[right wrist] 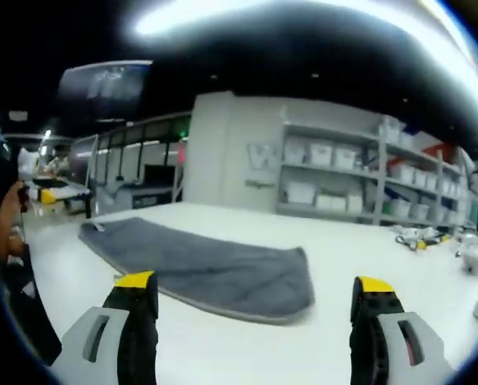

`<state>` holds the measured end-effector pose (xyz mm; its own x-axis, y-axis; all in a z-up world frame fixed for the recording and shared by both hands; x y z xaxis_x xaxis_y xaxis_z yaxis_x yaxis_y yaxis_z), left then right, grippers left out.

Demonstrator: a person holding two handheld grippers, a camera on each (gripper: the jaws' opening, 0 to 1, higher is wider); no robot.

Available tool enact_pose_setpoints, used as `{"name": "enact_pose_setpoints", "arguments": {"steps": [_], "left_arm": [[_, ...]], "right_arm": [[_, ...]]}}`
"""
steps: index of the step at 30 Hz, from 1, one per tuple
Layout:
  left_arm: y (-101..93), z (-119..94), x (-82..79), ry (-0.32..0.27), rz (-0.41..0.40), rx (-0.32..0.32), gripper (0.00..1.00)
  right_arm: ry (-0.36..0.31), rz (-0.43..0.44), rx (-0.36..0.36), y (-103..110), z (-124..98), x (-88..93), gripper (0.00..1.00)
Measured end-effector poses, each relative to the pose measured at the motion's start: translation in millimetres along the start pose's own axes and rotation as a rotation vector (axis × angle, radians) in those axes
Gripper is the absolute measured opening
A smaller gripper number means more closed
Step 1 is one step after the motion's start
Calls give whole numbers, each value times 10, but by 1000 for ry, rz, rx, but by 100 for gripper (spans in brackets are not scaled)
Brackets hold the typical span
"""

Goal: Open the folded towel by lifting each exposed corner and separating the folded layers until the towel lies flat within the target outline without major curled edges

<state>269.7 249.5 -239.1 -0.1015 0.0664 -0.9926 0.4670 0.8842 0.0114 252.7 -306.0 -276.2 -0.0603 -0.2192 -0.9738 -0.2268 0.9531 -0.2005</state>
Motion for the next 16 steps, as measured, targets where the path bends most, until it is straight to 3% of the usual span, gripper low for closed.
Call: {"name": "enact_pose_setpoints", "arguments": {"steps": [8,16], "left_arm": [[-24,-60,-35,-18,-6,5,100],[-112,-56,-51,-24,4,22,100]], "right_arm": [[-28,-5,4,23,-27,-136,100],[-9,0,-3,31,-19,-42,100]]}}
Point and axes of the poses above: the point that each gripper's makers call its tool centre point, and the gripper's own axes: z roughly forward along the fingers, y roughly to its left, x roughly out of its underside, the point moved 8 cm from there along -z, roughly backward along the fingers, and after that the axes turned 7 degrees about -z, right-handed, at the moved point
